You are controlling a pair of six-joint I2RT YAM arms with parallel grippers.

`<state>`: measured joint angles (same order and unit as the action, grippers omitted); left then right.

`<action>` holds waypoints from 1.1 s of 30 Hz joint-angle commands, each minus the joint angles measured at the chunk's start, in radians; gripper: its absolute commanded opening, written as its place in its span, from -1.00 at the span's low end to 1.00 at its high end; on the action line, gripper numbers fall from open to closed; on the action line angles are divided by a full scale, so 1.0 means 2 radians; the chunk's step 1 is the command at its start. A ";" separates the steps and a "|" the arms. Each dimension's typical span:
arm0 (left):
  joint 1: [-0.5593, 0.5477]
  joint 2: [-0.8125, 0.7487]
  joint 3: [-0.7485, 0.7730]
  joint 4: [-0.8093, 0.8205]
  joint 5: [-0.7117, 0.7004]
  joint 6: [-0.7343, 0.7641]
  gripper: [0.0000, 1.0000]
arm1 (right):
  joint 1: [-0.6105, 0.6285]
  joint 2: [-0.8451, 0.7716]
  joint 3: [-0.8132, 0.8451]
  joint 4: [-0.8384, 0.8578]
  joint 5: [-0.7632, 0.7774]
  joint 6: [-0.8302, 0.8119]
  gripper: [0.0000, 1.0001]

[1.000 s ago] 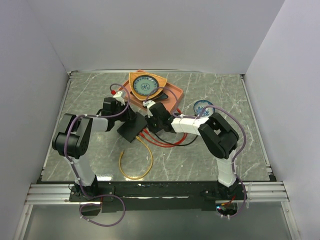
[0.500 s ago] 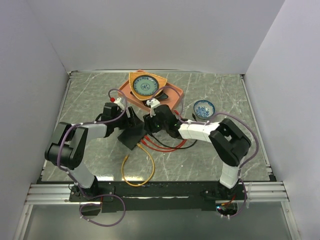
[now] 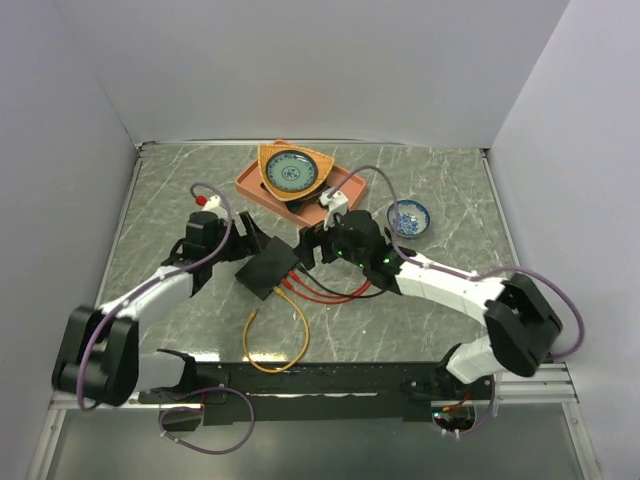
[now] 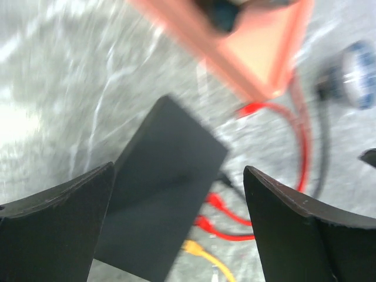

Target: Insert the plug into the switch port

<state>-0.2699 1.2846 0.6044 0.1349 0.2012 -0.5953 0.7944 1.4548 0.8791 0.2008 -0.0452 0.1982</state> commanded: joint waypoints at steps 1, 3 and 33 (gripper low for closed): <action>0.000 -0.086 -0.004 0.002 -0.006 0.000 0.92 | 0.002 -0.069 -0.011 -0.014 0.023 0.005 0.99; 0.000 -0.113 -0.005 -0.001 -0.003 -0.003 0.92 | 0.003 -0.096 -0.018 -0.028 0.038 0.008 0.99; 0.000 -0.363 -0.016 -0.049 -0.067 -0.003 0.92 | 0.003 -0.335 -0.140 -0.130 0.059 0.041 0.99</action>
<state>-0.2699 0.5934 0.5869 0.0227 0.1120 -0.6056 0.7944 0.8165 0.6159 -0.0425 0.0601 0.2726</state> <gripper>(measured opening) 0.963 0.993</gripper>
